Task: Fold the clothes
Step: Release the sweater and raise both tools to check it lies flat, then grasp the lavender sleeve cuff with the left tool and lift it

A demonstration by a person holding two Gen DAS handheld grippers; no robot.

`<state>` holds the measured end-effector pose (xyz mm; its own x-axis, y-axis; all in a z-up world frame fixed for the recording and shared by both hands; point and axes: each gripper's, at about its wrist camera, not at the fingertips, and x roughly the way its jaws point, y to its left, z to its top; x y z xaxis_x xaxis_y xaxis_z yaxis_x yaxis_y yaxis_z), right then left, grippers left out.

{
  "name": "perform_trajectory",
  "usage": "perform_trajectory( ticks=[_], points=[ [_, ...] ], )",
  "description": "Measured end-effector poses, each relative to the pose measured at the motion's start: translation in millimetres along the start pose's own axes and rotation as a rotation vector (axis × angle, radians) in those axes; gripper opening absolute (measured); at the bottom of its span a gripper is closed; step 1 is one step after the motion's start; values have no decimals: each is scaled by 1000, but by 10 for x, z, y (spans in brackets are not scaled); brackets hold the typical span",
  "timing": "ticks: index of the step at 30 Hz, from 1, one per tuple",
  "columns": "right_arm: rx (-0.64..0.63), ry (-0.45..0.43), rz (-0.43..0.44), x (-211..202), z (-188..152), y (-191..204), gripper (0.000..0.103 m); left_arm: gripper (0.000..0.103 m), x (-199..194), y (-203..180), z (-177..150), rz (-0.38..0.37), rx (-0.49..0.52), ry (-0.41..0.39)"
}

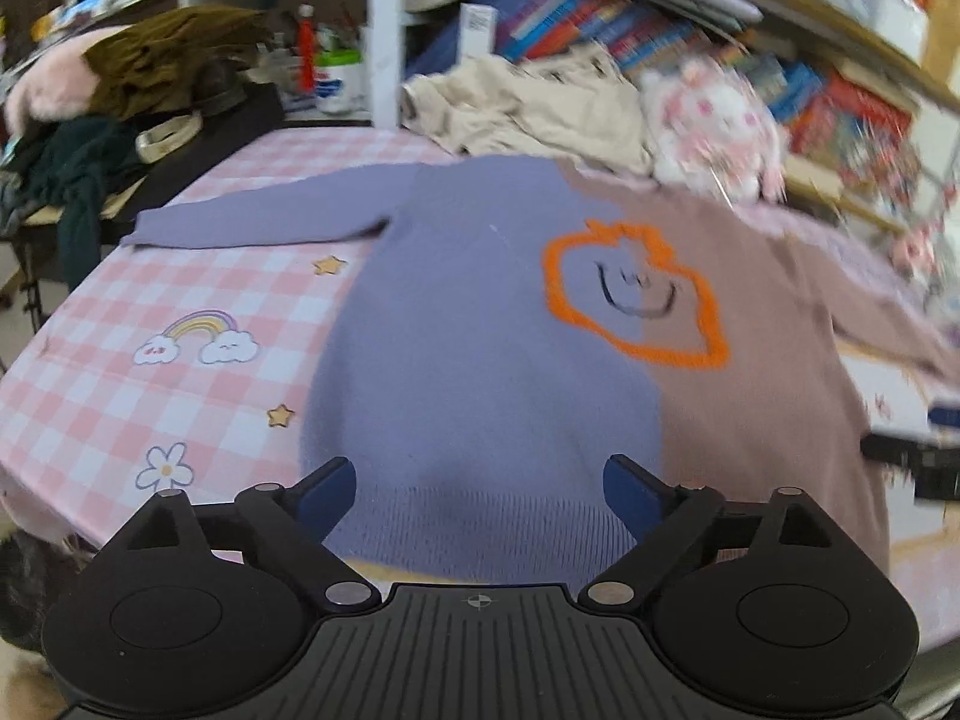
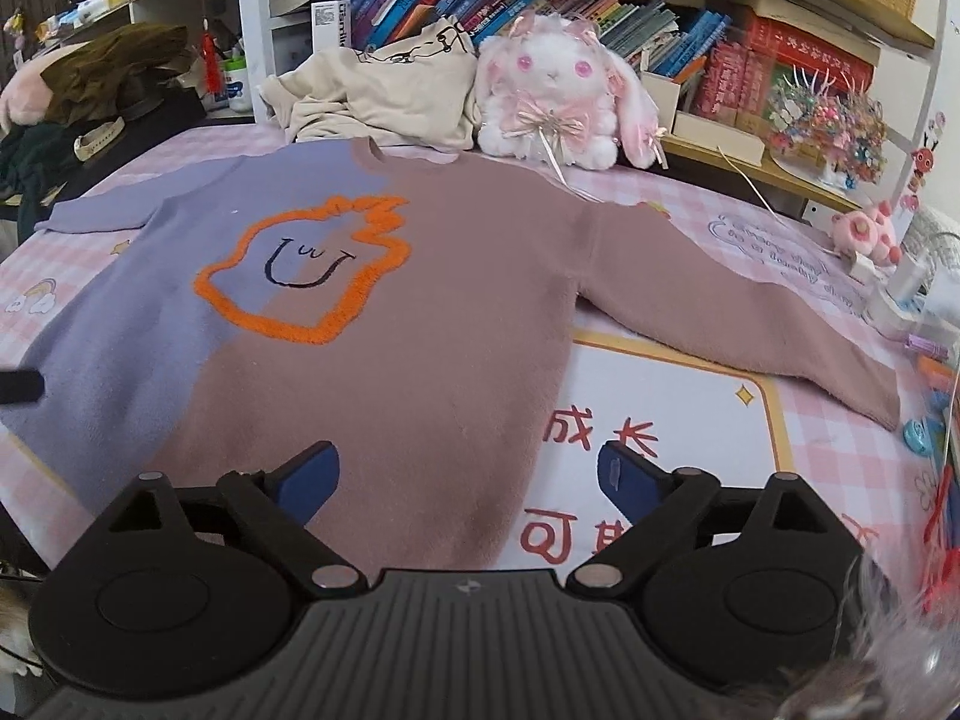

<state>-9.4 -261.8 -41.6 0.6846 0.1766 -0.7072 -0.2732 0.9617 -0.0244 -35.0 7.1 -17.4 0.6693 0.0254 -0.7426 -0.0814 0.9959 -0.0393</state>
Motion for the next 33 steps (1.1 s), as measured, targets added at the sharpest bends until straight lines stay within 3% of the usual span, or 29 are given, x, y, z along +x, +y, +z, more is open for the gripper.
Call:
perform_trajectory(
  ticks=[4, 10, 15, 22, 24, 27, 29, 31, 33],
  points=[
    [15, 10, -43, 8, 15, 103, 96, 92, 2, 31, 12, -4, 52, -13],
    [108, 15, -144, -26, 21, 361, 96, 92, 61, 404, 95, -72, 90, -31],
    [200, 1, -233, -127, 35, 760, 96, 92, 102, 1006, 299, -97, 122, -44],
    [272, -13, -301, -227, -45, 1321, 96, 90, 442, 2029, 741, -70, -2, -62],
    [269, -14, -318, -265, -67, 1436, 96, 82, 589, 2326, 905, -43, -80, -79],
    [276, -21, -347, -327, -93, 1540, 96, 61, 831, 2742, 1083, -32, -238, -81],
    [293, -28, -369, -375, -113, 1573, 96, 38, 1008, 2972, 1152, -45, -349, -62],
    [321, -34, -386, -425, -140, 1583, 96, 31, 1174, 3162, 1192, -50, -452, -42],
    [340, -39, -400, -465, -159, 1592, 96, 31, 1291, 3310, 1197, -51, -529, -30]
  ],
)
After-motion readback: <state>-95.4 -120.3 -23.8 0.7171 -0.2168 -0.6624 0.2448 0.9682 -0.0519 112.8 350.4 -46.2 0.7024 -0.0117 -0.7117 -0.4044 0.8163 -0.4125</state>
